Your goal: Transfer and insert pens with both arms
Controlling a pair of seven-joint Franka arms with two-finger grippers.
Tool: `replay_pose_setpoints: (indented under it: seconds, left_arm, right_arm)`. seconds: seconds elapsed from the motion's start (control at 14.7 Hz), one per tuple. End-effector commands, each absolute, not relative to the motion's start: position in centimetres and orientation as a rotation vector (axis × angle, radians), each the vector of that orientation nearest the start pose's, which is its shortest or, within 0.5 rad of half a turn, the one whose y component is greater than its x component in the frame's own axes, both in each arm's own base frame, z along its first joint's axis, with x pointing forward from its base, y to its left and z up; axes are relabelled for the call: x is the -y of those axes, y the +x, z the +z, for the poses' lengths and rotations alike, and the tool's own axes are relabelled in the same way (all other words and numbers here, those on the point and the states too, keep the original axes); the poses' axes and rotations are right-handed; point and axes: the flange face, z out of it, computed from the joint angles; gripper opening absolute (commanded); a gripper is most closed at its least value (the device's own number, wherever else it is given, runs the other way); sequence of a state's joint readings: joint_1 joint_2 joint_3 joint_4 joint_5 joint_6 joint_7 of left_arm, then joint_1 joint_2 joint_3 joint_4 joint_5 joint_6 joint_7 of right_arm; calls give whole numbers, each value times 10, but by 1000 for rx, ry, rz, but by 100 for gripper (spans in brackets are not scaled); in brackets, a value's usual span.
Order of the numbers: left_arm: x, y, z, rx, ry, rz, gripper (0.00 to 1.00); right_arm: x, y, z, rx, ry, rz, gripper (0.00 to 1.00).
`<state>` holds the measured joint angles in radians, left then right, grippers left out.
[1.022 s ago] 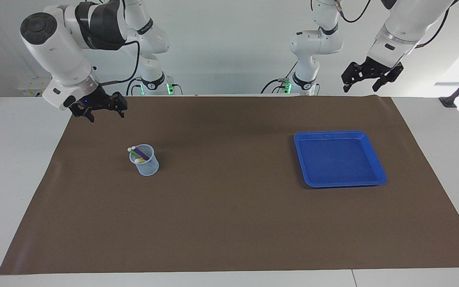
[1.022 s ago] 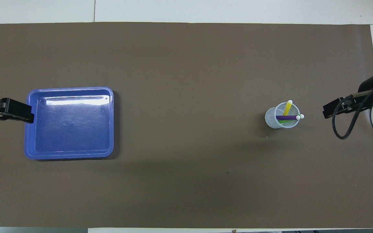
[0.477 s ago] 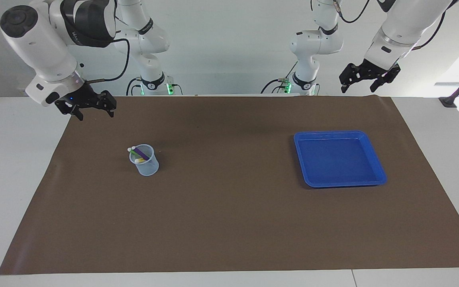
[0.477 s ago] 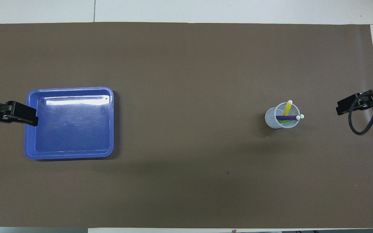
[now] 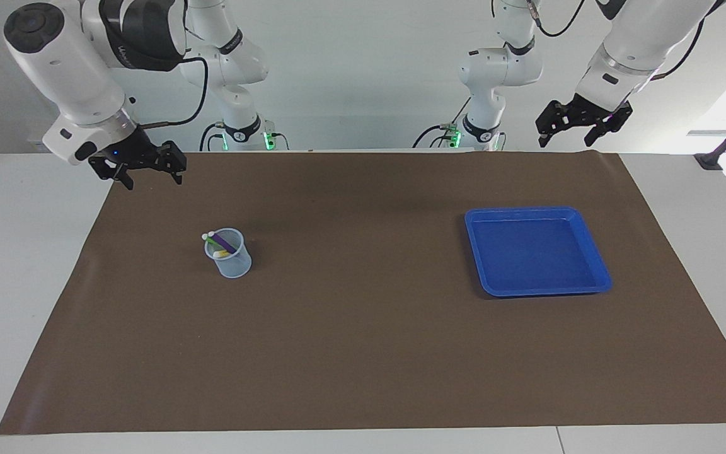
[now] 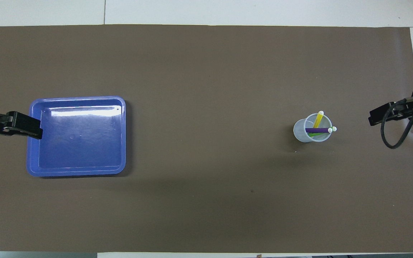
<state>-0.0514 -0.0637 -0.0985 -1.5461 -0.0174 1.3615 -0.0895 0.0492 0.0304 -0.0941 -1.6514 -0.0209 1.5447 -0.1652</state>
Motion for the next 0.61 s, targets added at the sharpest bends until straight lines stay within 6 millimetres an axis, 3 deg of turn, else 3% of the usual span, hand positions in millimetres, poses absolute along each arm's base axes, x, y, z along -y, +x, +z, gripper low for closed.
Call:
replay_pose_setpoints:
  seconds: [0.0, 0.55]
  left_arm:
    - [77, 503, 661, -108, -3141, 155, 100]
    - [77, 494, 670, -106, -3141, 135, 100]
  right_arm:
    - [30, 558, 569, 162, -3158, 214, 100]
    - [45, 558, 572, 120, -3155, 214, 100]
